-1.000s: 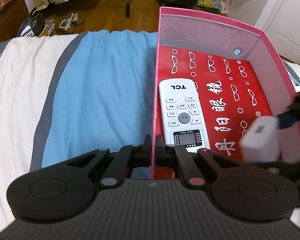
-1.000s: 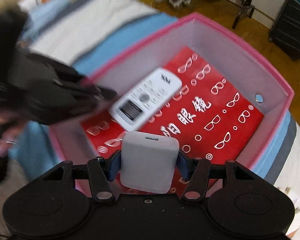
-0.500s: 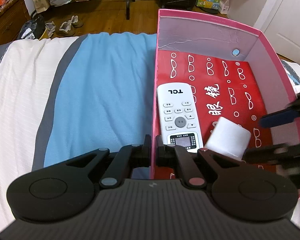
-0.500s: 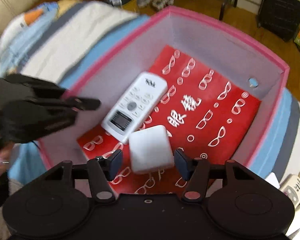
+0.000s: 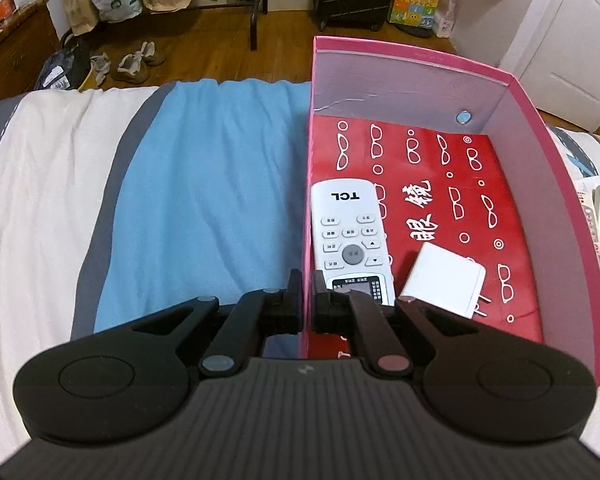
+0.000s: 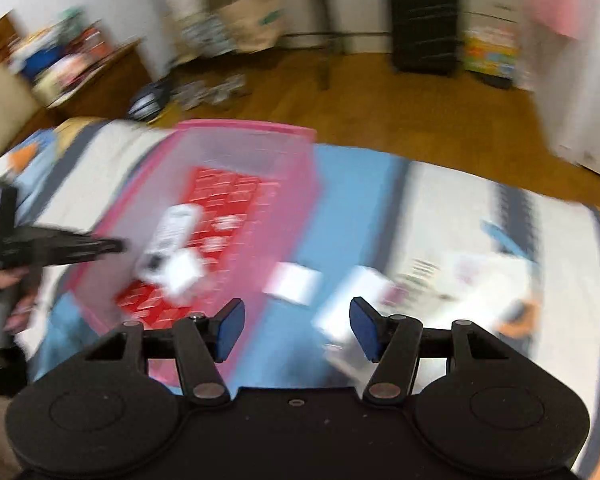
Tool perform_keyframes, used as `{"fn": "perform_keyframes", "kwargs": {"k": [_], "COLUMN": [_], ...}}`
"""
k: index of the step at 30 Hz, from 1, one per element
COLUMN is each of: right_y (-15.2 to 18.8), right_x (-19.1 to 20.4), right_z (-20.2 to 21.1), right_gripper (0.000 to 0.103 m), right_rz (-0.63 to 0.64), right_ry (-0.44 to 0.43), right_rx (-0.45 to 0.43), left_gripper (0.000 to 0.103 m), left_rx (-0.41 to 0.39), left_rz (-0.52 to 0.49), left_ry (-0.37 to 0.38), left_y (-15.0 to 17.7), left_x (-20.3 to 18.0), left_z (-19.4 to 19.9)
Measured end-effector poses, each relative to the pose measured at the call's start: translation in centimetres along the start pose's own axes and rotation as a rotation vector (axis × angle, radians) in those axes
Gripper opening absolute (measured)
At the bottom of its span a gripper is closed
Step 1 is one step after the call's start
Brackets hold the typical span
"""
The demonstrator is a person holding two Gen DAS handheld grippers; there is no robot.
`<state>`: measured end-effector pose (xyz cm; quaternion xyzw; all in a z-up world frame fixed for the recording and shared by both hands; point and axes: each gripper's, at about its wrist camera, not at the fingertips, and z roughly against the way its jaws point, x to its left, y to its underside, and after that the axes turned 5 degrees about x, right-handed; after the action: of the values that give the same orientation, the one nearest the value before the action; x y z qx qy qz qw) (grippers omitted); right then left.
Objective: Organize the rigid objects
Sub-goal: 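Grasp the larger white laptop charger with the right tool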
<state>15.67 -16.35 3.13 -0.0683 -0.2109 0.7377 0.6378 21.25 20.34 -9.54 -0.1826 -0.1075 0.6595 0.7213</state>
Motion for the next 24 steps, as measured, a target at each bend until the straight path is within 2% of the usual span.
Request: {"fn": "perform_keyframes", "kwargs": {"k": [5, 13, 19, 24], "right_y": [2.0, 4.2, 5.1, 4.8], "right_x": [-5.4, -11.8, -13.8, -13.4], "right_z": [-1.3, -4.8, -6.6, -9.0], "right_gripper": [0.064, 0.064, 0.064, 0.066], "right_rz": [-0.154, -0.324, -0.394, -0.389], "right_ry": [0.036, 0.114, 0.174, 0.232], "right_rx": [-0.022, 0.037, 0.065, 0.070], "left_gripper": [0.003, 0.003, 0.004, 0.004], "left_rx": [0.022, 0.037, 0.041, 0.043], "left_rz": [0.013, 0.016, 0.015, 0.016], "left_ry": [0.000, -0.002, -0.010, -0.003], "left_y": [0.0, -0.3, -0.3, -0.3], "left_x": [0.1, 0.1, -0.1, 0.1], "left_z": [-0.7, -1.0, -1.2, -1.2]}}
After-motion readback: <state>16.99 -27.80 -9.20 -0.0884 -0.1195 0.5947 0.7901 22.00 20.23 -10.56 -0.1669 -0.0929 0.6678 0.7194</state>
